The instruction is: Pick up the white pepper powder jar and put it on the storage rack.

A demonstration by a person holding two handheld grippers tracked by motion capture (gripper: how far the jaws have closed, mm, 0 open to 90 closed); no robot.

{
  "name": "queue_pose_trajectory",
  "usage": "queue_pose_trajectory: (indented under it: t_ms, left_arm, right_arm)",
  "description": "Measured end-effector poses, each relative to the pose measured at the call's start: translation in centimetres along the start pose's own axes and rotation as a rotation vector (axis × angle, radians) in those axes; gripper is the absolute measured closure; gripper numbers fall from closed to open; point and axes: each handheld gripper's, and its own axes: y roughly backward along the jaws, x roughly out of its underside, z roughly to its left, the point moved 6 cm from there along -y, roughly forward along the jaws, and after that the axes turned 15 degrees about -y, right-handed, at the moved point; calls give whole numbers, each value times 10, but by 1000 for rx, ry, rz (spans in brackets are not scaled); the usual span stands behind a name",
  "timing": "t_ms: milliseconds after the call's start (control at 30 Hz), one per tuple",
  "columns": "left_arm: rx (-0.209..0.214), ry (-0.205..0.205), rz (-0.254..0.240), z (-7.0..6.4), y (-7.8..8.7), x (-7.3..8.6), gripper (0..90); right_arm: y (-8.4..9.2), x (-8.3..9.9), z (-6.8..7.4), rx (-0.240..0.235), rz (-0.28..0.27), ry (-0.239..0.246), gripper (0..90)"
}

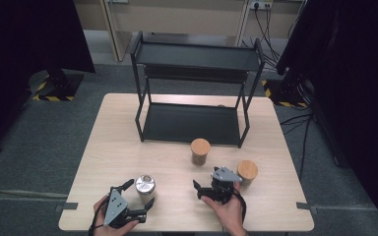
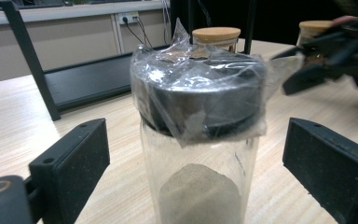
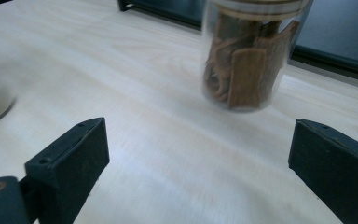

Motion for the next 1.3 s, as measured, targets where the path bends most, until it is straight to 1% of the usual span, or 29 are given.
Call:
queue_pose_trajectory:
  t_ms: [33,67,100,133,167,200,267,367,433,600,700,767,933,1033,1100,1167,1200,1300]
  left_arm:
    - [4,-3,-1,-1,1,0,67]
    - [6,-8,-3,-2,1,-1,68]
    - [11,-10,-5,-4,1,-1,70]
    - [14,-14,-7,-5,1,-1,70]
    - [14,-10,-13,-6,1,-2,70]
    - [17,-12,-14,-6,1,-2,71]
    - [14,-11,-16,-7,1,-3,76]
    - [13,-4,-28,-9,0,-4,81]
    - [13,-5,-32,-10,0,-4,84]
    - [-7,-7,-54,-9,1,-11,98]
    - [-24,-18,-57,-8,-1,-14,110]
    - [-35,-39,-55,-7,-3,-15,125]
    - [-47,-40,-54,-4,-9,-16,161]
    - [-63,-44,-58,-2,-12,-17,185]
    - [-68,-38,-59,0,-13,-17,207]
    - [-78,-41,-59,2,-15,-18,217]
    - [-80,-34,-61,3,-16,-19,225]
    - [-79,-25,-63,4,-17,-19,254]
  right_arm:
    - [6,3,1,-6,-9,0,61]
    - [10,6,2,-7,-13,18,69]
    - [16,8,0,-10,-25,22,70]
    - [18,8,-1,-19,-35,8,73]
    - [18,8,-1,-19,-35,8,73]
    - [21,9,-2,-27,-49,-3,75]
    - [24,9,-4,-31,-52,-14,75]
    - [24,9,-4,-36,-56,-16,75]
    - [25,10,-3,-38,-59,-4,78]
    - [25,11,-2,-34,-57,13,78]
    - [25,11,-2,-35,-50,14,78]
    - [24,11,-2,-36,-46,15,78]
    - [24,11,-1,-35,-41,25,78]
    - [23,11,0,-35,-36,30,78]
    - [23,11,0,-35,-30,31,77]
    - [23,11,0,-34,-29,31,77]
    - [23,11,0,-34,-28,31,77]
    - [23,11,0,-35,-31,31,77]
